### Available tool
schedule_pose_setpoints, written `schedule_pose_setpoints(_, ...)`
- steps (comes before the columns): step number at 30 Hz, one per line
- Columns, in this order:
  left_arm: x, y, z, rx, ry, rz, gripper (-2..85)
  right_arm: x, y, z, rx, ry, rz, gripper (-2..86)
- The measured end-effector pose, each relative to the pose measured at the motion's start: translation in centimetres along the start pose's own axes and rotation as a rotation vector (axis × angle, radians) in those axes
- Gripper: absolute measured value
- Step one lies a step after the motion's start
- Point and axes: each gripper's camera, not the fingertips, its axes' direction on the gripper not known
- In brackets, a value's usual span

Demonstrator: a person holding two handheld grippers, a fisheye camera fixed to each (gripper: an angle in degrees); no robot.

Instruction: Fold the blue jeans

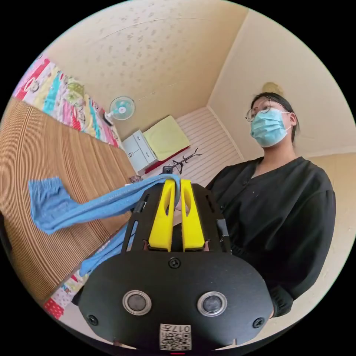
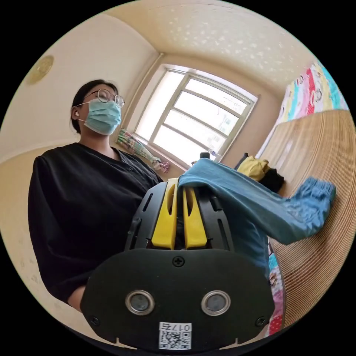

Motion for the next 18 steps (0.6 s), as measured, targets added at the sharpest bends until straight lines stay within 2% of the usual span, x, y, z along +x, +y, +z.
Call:
schedule_pose_setpoints(2, 4.2, -2.8, 1.3, 0.005, 0.039, 0.114, 1.7, -6.3, -3.2, 1.0, -0.014, 0.006, -0.167, 0.4)
schedule_pose_setpoints(6, 12.0, -8.7, 3.9, 0.031, 0.098, 0.309, 1.2, -14.7, -7.4, 2.8, -0.046, 0.043, -0.364, 0.5)
schedule_pose_setpoints(10, 14.8, -14.6, 6.4, 0.091, 0.099, 0.284, 0.9, -22.3, -12.0, 4.7, -0.036, 0.163, -0.487, 0.5)
schedule_pose_setpoints(14, 9.9, -18.1, 8.2, 0.087, -0.052, 0.152, 1.1, -22.5, -15.0, 5.8, -0.051, 0.403, -0.411, 0.4)
schedule_pose_setpoints(18, -4.5, -20.3, 10.8, -0.010, -0.251, -0.129, 1.0, -14.9, -16.7, 5.5, -0.084, 0.719, -0.135, 0.4)
